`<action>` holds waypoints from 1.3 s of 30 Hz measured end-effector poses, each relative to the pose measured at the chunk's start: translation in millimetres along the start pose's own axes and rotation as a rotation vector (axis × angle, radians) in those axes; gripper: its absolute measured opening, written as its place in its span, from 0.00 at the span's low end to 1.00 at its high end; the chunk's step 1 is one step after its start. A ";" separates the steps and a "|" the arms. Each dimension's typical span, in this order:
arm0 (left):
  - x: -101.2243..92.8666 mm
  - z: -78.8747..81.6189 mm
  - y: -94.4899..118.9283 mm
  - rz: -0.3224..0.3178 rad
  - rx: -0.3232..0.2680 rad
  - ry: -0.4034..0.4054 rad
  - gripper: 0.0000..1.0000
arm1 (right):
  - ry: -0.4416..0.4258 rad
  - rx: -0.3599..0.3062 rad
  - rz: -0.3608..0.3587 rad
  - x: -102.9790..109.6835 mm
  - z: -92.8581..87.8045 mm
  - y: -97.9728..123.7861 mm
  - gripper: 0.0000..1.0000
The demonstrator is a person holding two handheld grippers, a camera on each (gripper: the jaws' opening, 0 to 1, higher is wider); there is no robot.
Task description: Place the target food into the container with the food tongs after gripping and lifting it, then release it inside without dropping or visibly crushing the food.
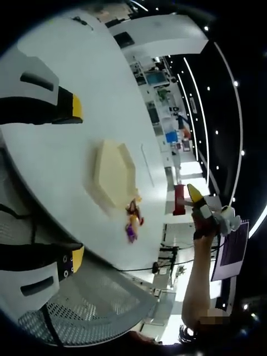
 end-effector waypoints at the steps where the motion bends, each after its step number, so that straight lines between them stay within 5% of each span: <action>1: 0.6 0.2 0.0 0.004 -0.002 -0.001 0.86 | -0.006 0.003 0.011 1.8 0.1 -3.3 0.18; 20: 0.6 -1.4 -0.5 0.001 0.010 0.003 0.84 | 0.055 0.036 0.121 25.3 4.1 -66.2 0.19; 24: 0.5 -1.9 -0.4 0.000 0.013 0.004 0.84 | 0.019 0.030 0.158 30.1 4.8 -68.8 0.22; 39: -0.2 -2.0 -0.9 -0.005 0.013 0.003 0.82 | 0.028 0.028 0.119 18.2 1.0 -52.5 0.21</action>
Point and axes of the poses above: the point that each gripper's makers call its tool centre point, and the gripper's own axes: y roughly backward along the fingers, x roughly to its left, z roughly out of its top, the point moved 3 cm from there along y, roughly backward along the fingers, and after that the axes turned 5 degrees about z, right-handed, at the moved point
